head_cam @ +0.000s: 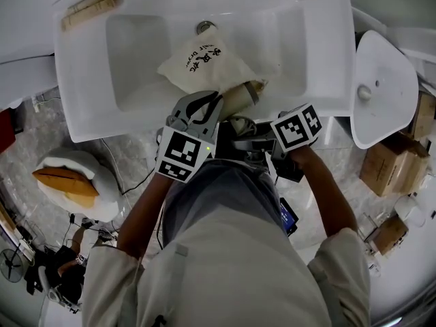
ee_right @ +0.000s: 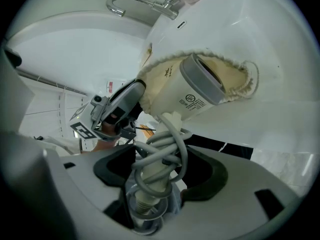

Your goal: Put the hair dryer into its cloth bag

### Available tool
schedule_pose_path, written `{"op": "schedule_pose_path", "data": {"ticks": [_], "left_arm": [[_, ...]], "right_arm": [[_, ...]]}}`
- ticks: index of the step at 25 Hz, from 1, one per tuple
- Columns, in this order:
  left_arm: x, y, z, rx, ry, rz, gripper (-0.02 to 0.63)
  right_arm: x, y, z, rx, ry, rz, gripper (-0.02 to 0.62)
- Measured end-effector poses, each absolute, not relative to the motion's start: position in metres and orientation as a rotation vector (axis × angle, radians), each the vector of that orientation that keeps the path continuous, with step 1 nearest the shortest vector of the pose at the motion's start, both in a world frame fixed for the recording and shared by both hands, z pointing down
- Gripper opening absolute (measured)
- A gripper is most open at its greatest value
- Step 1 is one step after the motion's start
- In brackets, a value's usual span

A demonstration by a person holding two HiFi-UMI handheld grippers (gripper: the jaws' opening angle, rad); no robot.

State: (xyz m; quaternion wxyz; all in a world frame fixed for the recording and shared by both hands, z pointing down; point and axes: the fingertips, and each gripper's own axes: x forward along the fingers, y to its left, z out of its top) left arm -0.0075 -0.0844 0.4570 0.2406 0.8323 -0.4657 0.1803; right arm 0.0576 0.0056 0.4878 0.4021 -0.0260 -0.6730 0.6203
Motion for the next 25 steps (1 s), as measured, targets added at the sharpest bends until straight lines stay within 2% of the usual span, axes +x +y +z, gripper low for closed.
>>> {"op": "schedule_pose_path", "data": {"ticks": [10,25], "left_arm": [[-0.009,-0.081,0.460,2.253,-1.246,0.440,0.032],[-0.003,-0.082,0.452,2.315,-1.219,0.474,0.032]], "right_arm": [[0.051,-0.008,0.481,-0.081,-1.687,1.699,0.304],[0.048,-0.029,0.495,-0.112,-1.612,1.489,0.304]]}}
